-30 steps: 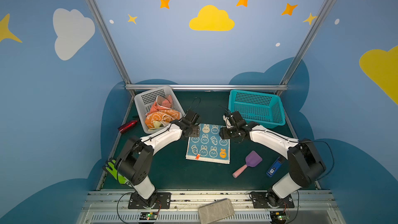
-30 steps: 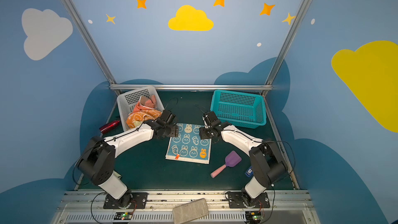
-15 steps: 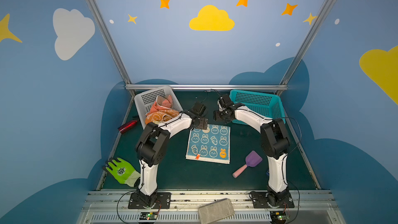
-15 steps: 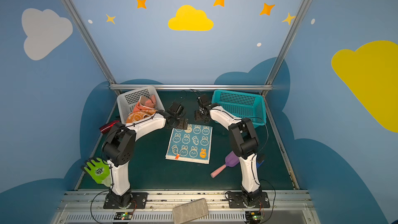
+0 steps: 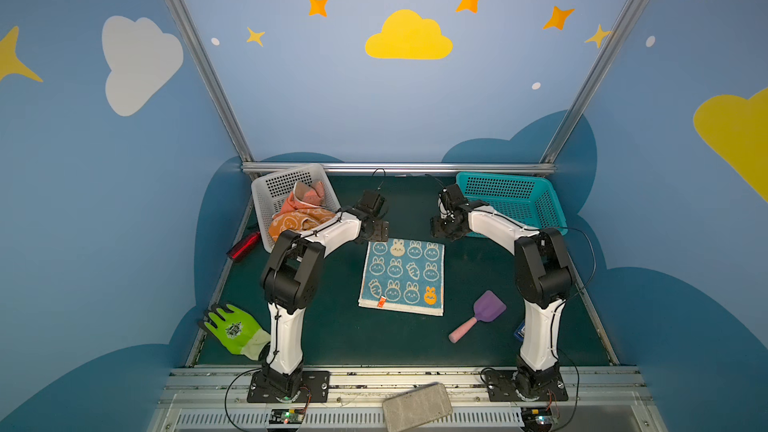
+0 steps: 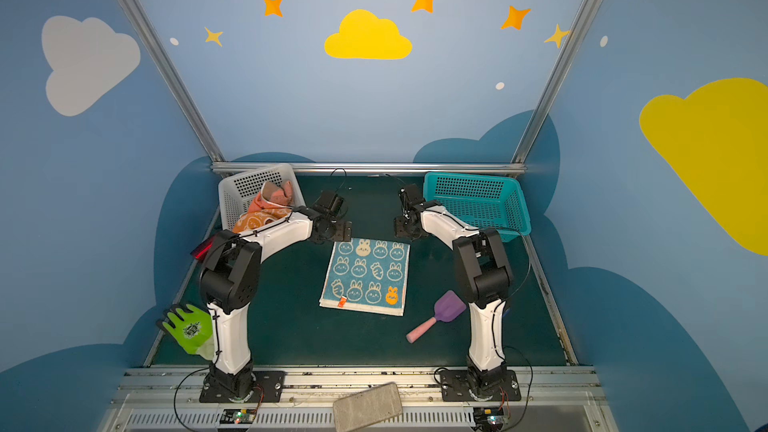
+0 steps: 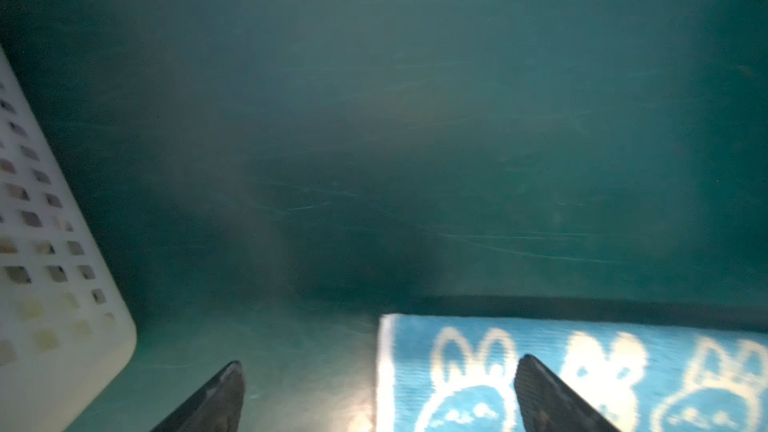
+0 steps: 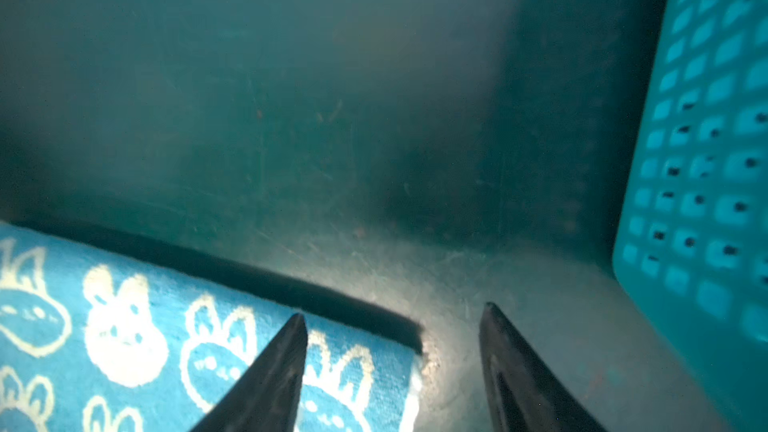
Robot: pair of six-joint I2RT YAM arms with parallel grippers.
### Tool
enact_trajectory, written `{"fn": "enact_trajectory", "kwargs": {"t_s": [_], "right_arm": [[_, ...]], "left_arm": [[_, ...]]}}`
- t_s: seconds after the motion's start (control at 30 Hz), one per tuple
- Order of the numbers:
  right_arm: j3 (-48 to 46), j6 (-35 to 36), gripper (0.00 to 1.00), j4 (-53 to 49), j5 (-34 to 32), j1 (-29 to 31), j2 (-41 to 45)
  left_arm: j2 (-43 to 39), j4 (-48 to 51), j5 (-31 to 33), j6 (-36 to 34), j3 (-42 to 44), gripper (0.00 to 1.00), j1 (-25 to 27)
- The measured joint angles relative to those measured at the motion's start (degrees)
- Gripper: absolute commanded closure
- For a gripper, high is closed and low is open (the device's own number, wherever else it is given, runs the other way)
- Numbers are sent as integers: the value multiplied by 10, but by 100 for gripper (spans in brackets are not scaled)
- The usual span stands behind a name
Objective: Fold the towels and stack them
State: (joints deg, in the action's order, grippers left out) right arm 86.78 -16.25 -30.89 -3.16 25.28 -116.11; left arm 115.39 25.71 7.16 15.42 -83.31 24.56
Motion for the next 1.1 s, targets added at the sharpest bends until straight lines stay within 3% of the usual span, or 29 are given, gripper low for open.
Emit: {"fn": "enact_trajectory", "kwargs": {"t_s": [0.4, 0.87, 1.1], "right_arm": [[4, 104, 44, -72, 7, 17, -3], [30, 87, 46, -98, 4, 20, -51], [30, 77, 55, -94, 6, 21, -53]], "left_arm": [[0, 7, -62, -32, 21, 1, 0], [46, 14, -47, -20, -14, 4, 19], [52, 16, -40, -15, -20, 11, 18]]}}
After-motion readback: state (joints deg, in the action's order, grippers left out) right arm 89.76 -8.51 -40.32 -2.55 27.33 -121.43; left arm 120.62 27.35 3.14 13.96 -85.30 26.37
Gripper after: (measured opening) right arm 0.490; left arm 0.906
